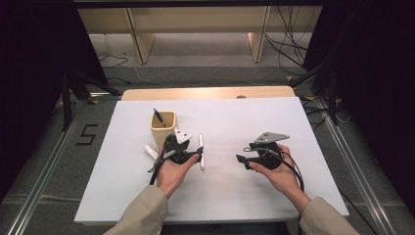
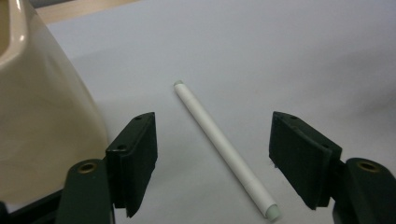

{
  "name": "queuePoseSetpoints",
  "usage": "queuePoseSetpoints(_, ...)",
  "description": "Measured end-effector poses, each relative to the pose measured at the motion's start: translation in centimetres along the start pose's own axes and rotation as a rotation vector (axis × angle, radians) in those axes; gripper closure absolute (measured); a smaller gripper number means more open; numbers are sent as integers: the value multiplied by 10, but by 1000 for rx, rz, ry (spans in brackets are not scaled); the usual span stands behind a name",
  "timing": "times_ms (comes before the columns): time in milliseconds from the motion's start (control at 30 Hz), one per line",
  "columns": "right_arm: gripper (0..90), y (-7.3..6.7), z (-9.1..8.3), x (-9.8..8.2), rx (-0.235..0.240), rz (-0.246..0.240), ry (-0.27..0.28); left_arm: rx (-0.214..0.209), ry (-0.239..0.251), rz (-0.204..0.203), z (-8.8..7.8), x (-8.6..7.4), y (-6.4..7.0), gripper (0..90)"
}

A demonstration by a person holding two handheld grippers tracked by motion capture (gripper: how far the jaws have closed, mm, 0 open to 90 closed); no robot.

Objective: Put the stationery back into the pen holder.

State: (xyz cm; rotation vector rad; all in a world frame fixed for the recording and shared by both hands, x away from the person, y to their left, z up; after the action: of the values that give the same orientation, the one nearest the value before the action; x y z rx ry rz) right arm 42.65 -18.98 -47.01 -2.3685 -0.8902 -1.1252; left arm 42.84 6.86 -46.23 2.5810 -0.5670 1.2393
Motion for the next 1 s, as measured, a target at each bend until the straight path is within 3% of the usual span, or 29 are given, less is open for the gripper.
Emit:
queuePoseSetpoints(133, 289, 1, 0, 0, -1, 4, -4, -1, -45, -34, 7, 1, 2, 359)
queuePoseSetpoints(567, 291, 0, 2, -1, 1, 8, -13, -22, -62, -26, 10, -1, 3, 453)
queuePoseSetpoints(800, 332, -8, 7, 0, 11, 31, -19, -43, -55, -28, 3, -8, -1, 466)
queuePoseSetpoints(1000, 348, -15, 11, 2, 13, 25, -25, -48, -77, -30, 3, -16, -2, 489)
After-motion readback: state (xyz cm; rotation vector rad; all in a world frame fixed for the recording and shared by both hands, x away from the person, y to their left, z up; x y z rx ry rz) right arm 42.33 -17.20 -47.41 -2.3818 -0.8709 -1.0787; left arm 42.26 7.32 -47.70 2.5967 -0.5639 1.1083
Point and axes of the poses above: each handheld gripper's, and its own axes: z roughly forward along the jaws, x roughly out of its top, y roughly to its right, the point moved 3 cm from there along z, roughly forward along the jaws
